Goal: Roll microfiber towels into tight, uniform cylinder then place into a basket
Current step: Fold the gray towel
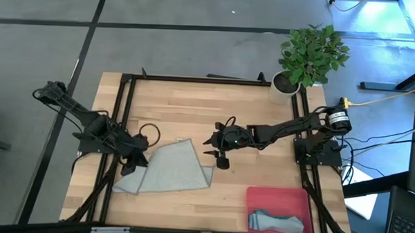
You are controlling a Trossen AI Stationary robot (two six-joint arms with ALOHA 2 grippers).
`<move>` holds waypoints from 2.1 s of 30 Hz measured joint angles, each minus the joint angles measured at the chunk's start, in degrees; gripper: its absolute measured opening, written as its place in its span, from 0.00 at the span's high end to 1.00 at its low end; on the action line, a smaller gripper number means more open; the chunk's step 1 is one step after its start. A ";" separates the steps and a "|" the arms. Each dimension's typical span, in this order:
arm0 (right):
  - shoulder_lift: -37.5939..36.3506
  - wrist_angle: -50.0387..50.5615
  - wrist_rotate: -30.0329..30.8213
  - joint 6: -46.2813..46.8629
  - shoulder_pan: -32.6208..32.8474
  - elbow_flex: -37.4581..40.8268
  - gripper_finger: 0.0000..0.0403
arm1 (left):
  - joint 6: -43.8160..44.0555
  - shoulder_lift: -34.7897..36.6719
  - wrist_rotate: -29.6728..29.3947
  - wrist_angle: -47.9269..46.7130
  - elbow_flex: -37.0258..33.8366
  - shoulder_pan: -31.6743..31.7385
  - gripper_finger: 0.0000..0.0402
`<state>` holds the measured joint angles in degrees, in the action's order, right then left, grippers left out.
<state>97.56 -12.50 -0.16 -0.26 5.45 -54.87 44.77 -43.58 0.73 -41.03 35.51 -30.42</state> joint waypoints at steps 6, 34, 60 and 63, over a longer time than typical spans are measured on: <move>0.00 0.25 0.00 0.05 0.00 0.00 0.55 | 7.78 -5.51 6.80 -0.43 -1.08 -2.35 0.86; 0.00 -0.10 0.04 -0.07 -0.79 0.02 0.55 | 6.24 -22.67 4.90 6.45 -1.06 -15.34 0.76; 0.00 -0.10 0.10 0.06 -2.73 0.02 0.55 | 15.13 -33.54 3.49 12.81 -1.03 -22.30 0.76; 0.00 -0.10 0.11 0.08 -3.04 0.02 0.55 | 15.37 -33.54 1.30 15.02 -1.01 -22.27 0.76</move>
<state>97.56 -12.60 -0.05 -0.19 2.42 -54.85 60.14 -77.12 2.03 -26.01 34.50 -52.69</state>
